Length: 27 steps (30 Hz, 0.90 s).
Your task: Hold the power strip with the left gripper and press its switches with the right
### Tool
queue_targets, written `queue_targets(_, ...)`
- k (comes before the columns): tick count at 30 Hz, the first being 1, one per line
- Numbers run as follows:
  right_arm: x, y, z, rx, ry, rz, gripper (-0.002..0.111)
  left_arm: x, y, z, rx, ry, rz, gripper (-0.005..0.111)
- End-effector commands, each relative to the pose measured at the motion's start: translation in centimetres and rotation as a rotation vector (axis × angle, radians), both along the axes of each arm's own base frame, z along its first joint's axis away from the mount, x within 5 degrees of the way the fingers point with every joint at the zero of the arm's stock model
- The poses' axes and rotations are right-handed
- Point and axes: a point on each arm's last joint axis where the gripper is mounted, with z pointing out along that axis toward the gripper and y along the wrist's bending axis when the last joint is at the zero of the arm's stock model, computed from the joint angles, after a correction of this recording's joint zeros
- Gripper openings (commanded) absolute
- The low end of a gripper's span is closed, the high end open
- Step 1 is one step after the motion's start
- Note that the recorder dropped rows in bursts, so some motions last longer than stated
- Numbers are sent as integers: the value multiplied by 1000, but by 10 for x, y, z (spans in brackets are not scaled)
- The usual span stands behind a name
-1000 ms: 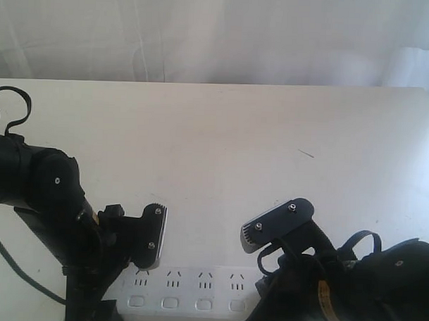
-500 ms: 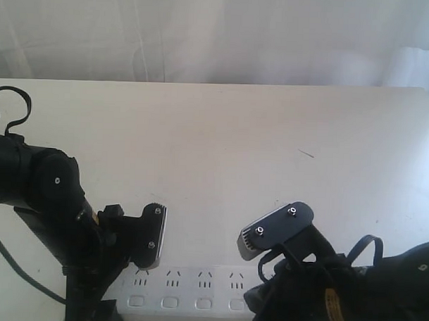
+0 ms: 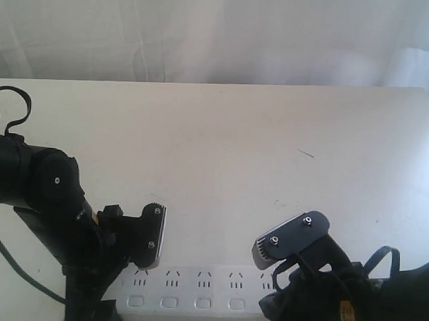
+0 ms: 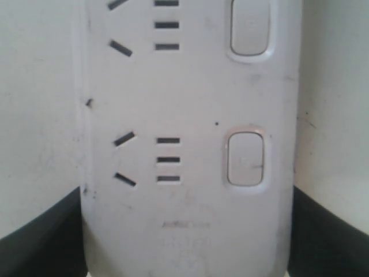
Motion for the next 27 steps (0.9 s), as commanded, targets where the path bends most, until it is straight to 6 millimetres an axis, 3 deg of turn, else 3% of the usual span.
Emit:
queue_targets(1,3,-5,0,-21,-29,-43,0,-9,9,-15,79,75,-60,0)
queue_targets(5,4,-5,-1,-28,-31,-48,0,-9,9,-15,79,75,-60,0)
queue_targets(16,5,-3,-29,-130,60,-26,0,-10,9,-15,80,79,-61,0)
queue_targets(21,-4,4,-35,-103,146,73,0,-10,9,-15,80,79,-61,0)
queue_targets(27,12,-4,-25,-178,-20,-9,0,-10,9,-15,80,79,-61,0)
